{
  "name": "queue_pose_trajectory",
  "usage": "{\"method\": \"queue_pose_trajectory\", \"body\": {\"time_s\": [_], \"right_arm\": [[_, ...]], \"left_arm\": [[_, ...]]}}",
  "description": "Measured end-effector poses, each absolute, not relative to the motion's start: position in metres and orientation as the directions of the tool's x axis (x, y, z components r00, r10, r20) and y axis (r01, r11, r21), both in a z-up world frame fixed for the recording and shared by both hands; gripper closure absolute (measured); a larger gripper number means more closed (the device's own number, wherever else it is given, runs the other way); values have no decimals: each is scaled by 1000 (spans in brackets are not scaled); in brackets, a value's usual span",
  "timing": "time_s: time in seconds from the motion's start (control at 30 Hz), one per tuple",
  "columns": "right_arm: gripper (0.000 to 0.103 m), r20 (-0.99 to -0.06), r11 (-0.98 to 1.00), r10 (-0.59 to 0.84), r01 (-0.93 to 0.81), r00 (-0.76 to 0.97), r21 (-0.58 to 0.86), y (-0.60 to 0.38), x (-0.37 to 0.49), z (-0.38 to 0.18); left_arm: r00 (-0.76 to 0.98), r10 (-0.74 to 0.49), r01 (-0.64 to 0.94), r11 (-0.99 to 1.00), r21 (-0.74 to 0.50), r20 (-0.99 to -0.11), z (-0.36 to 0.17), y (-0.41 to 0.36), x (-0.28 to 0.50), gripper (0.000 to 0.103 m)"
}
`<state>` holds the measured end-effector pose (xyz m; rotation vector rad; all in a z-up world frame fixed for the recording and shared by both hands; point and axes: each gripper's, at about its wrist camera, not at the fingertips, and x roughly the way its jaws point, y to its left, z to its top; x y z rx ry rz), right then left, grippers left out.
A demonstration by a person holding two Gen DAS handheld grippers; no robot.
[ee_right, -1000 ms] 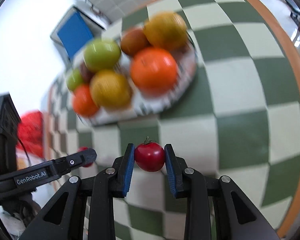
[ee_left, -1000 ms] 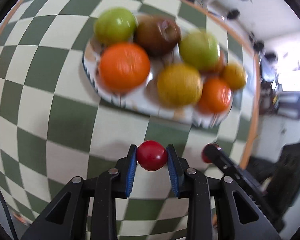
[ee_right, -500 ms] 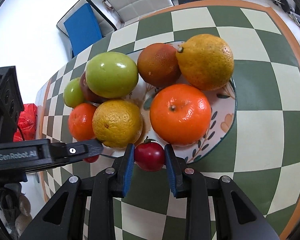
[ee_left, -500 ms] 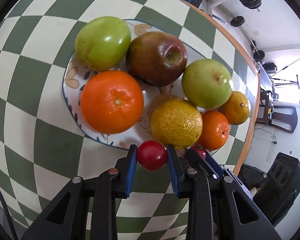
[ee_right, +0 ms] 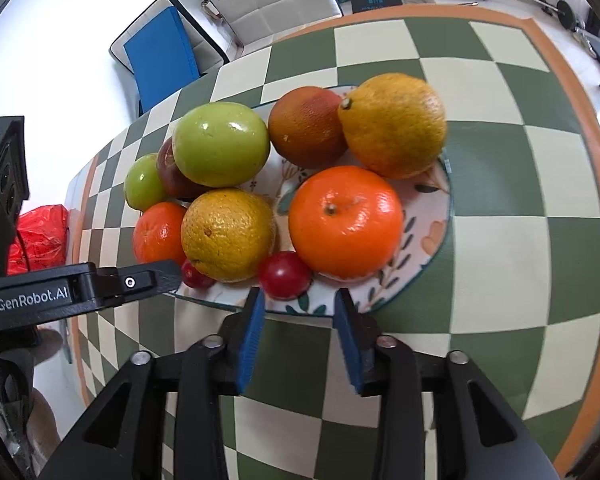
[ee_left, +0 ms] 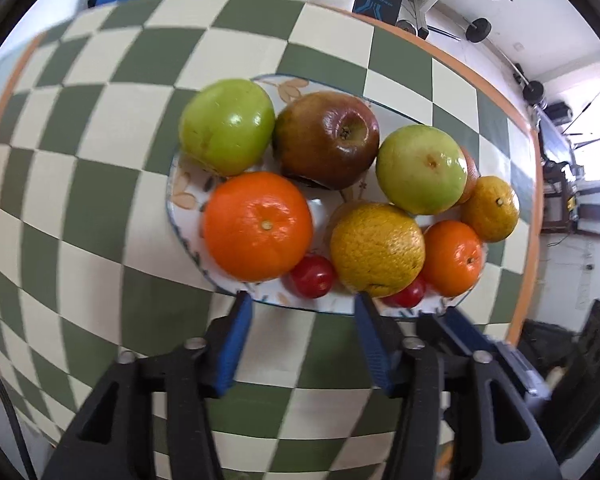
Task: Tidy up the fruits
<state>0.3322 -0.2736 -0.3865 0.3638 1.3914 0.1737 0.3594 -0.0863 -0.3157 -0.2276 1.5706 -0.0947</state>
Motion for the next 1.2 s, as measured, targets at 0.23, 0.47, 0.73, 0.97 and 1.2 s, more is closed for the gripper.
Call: {"method": "queue_pose_trajectory", "body": {"time_s": [0.23, 0.47, 0.73, 0.97, 1.2], "right_arm": [[14, -963, 977, 168, 91, 212, 191, -282, 318, -353], [6, -966, 992, 63, 87, 249, 88, -292, 308, -328], [6, -958, 992, 28, 113, 285, 62, -295, 297, -307], [6, -941, 992, 3, 121, 340, 46, -291, 276, -273], [6, -910, 990, -16, 132, 413, 43, -292, 234, -215]], "left_arm": [[68, -58, -23, 998, -60, -996, -304, -83, 340, 10], [130, 24, 1, 1000, 24, -991, -295, -81, 327, 6], [218, 28, 35, 999, 36, -976, -265, -80, 315, 6], [313, 43, 51, 997, 62, -949, -224, -78, 295, 6], [396, 20, 69, 996, 51, -918, -174, -82, 253, 6]]}}
